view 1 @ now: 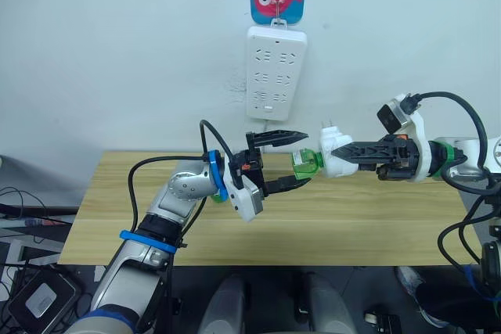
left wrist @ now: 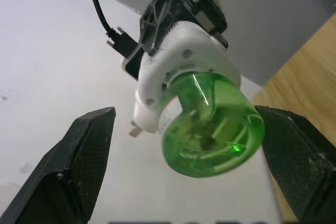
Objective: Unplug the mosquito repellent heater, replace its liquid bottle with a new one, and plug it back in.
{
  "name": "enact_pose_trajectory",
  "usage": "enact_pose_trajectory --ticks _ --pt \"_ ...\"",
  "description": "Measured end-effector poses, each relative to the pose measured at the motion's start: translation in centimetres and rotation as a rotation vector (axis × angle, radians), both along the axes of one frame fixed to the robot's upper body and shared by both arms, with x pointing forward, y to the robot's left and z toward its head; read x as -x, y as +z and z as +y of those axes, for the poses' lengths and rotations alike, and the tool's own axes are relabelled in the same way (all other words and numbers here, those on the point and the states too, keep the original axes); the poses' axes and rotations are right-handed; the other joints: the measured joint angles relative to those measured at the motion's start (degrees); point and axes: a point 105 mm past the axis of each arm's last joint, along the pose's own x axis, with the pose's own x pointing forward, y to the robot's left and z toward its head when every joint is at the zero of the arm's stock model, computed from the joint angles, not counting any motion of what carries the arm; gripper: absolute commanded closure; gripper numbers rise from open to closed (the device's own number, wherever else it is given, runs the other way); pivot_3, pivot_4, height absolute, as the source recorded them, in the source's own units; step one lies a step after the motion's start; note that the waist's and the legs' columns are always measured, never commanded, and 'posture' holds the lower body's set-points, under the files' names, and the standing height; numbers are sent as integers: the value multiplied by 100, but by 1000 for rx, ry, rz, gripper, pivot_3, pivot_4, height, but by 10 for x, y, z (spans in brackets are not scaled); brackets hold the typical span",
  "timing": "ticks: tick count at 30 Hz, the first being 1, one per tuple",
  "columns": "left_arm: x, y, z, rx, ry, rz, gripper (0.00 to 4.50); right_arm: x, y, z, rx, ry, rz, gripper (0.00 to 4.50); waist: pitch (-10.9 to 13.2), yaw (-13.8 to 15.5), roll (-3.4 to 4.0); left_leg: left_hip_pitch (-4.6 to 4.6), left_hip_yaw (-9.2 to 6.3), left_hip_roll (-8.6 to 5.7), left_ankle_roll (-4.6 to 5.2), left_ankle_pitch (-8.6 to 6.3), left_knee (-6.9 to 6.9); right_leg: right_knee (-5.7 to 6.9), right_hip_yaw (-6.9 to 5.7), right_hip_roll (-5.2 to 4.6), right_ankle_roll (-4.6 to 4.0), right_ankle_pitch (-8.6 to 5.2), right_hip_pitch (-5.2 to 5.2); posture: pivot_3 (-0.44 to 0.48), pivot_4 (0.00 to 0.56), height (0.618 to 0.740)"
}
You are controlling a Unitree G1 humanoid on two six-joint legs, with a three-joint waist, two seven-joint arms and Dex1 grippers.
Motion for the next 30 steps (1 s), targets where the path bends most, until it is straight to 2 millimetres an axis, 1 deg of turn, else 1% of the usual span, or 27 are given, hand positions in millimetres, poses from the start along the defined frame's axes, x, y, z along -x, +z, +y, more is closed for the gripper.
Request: enact_pose_trajectory --ticks 1,4,5,8,10,12,13,14,15,17,18,19,20,22,23,25,26,30 --pt "1 -1 -1 -3 -7 -3 1132 0 0 0 0 0 0 1505 0 -1 0 0 0 0 0 0 0 -1 0 0 0 0 0 18 238 740" --pt "4 -2 0 -9 -21 -12 2038 0 0 0 -2 0 -1 1505 0 -1 0 0 -1 0 0 0 0 0 0 0 0 0 0 16 241 740" --pt "4 -1 0 -6 -24 -13 2280 0 0 0 -3 1 -1 1505 0 -2 0 0 -1 0 0 0 0 0 0 0 0 0 0 16 241 740" --pt "4 -2 0 -3 -26 -7 2280 0 0 0 -3 2 -1 1505 0 -3 0 0 -1 0 0 0 0 -1 0 0 0 0 0 16 241 740" --pt "3 -2 -1 7 -35 59 2280 0 0 0 -2 0 -1 1505 0 -4 0 0 -2 0 0 0 0 -1 0 0 0 0 0 16 241 740" --pt "2 -2 -2 22 -61 230 2280 0 0 0 2 -2 0 1505 0 -20 0 0 -4 1 0 0 0 -1 1 0 0 0 0 16 247 740" --pt "3 -1 -2 36 -81 351 2280 0 0 -1 4 -2 -3 1505 1 -26 0 -2 -8 1 0 0 0 -2 0 0 0 0 0 16 247 740" --pt "3 -1 -3 39 -93 422 2280 1 1 -1 6 -1 -5 1505 2 -39 1 -2 -10 1 0 0 0 -2 0 -1 0 0 0 16 247 740" --pt "3 3 -3 48 -122 589 2280 2 2 -1 10 2 -15 1505 2 -55 0 -3 -15 2 1 0 1 -1 -3 1 0 0 1 21 249 740" --pt "2 7 -3 65 -164 833 2280 2 5 -1 8 3 -31 1505 2 -66 0 -2 -22 2 3 -2 3 0 -5 2 0 0 5 22 249 740" --pt "1 8 -3 85 -206 1058 2280 3 6 -1 8 7 -38 1505 2 -80 1 -1 -28 1 18 -10 3 -2 -6 3 0 0 8 22 249 740" --pt "1 8 -1 86 -234 1221 2280 4 5 0 14 14 -41 1505 2 -97 0 -1 -33 2 22 -13 3 -2 -7 6 0 0 10 24 250 740" --pt "1 9 2 103 -284 1465 2280 6 5 2 15 26 -44 1505 3 -123 1 -1 -37 2 23 -13 4 0 -8 7 0 -1 10 26 250 740" --pt "2 9 9 121 -336 1759 2280 8 5 4 19 41 -49 1505 4 -165 2 1 -41 1 24 -13 3 0 -12 10 1 -1 10 25 251 740" --pt "2 8 11 130 -362 1869 2280 8 5 4 20 47 -50 1505 4 -180 2 3 -40 1 23 -13 3 5 -13 16 1 -1 9 25 251 740" --pt "3 4 19 146 -404 2060 2280 10 4 6 27 58 -47 1505 5 -203 1 4 -38 -1 21 -12 3 13 -15 22 1 -1 6 25 251 740" --pt "3 2 23 150 -415 2121 2280 10 4 6 29 57 -46 1505 6 -220 0 5 -34 -2 5 -3 3 25 -14 24 2 -1 1 25 251 740" --pt "6 -6 38 165 -416 2232 2280 8 3 3 35 42 -41 1505 6 -234 0 10 -25 -2 1 -1 3 40 -6 22 1 -3 -3 25 251 740"
